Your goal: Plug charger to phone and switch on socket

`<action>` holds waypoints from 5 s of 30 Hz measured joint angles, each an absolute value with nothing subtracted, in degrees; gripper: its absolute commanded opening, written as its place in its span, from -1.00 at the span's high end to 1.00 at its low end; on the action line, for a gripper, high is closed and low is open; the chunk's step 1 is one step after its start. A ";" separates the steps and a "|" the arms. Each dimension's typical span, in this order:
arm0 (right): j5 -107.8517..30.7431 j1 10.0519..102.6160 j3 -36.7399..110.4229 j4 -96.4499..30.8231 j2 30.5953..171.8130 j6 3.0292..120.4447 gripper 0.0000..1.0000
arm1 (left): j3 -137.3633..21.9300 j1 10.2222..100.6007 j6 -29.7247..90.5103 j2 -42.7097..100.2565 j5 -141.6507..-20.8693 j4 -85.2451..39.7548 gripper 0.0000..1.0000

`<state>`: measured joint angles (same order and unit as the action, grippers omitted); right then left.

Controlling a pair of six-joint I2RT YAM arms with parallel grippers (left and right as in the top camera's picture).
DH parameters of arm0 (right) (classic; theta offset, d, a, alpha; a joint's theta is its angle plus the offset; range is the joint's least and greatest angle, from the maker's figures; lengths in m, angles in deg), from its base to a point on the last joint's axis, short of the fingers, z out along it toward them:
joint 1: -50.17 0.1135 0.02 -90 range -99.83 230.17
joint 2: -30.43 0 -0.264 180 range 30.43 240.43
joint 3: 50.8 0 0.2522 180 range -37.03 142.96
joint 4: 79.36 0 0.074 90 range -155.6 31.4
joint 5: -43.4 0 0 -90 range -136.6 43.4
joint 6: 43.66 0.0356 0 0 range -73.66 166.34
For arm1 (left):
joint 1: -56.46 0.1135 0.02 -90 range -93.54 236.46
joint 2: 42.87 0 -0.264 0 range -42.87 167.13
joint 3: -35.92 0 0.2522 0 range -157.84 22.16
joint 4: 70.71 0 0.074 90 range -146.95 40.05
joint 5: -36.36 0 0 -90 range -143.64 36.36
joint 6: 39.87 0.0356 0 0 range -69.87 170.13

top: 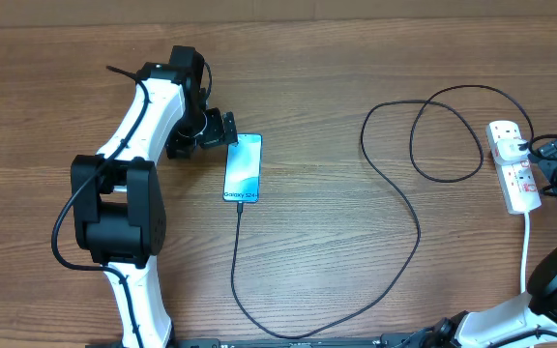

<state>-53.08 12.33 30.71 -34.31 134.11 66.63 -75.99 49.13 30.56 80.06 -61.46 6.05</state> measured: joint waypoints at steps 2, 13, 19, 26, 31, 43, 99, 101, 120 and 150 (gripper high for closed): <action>-52.90 12.33 30.71 -34.66 134.11 66.24 -1.00 | -75.99 49.13 30.53 80.06 -61.48 6.05 -0.99; -52.77 12.33 28.90 -37.33 134.11 65.78 -1.00 | -75.99 49.13 30.53 80.06 -61.48 6.05 -1.00; -52.75 12.33 26.73 -38.31 134.11 65.82 -1.00 | -75.99 49.13 30.56 80.06 -61.48 6.05 -1.00; -52.75 12.33 26.71 -39.05 134.11 65.80 -1.00 | -75.99 49.13 30.56 80.06 -61.48 6.05 -1.00; -52.77 12.33 26.71 -39.12 134.24 65.78 -1.00 | -75.99 49.13 30.53 80.06 -61.48 6.05 -0.99; -50.21 12.33 26.69 -40.69 136.80 65.76 -1.00 | -75.99 49.13 30.56 80.06 -61.48 6.05 -1.00; -45.32 11.30 25.42 -41.74 136.80 66.28 -1.00 | -75.99 49.13 30.56 80.06 -61.48 6.05 -1.00; -45.28 11.30 25.42 -41.70 136.80 66.26 -1.00 | -75.99 49.13 30.56 80.06 -61.48 6.05 -1.00; -44.14 11.30 25.42 -41.24 136.80 64.32 -0.89 | -75.99 49.13 30.53 80.06 -61.48 6.05 -1.00; -44.51 11.28 24.77 -42.83 136.78 61.32 -0.98 | -75.99 49.13 30.53 80.06 -61.48 6.05 -1.00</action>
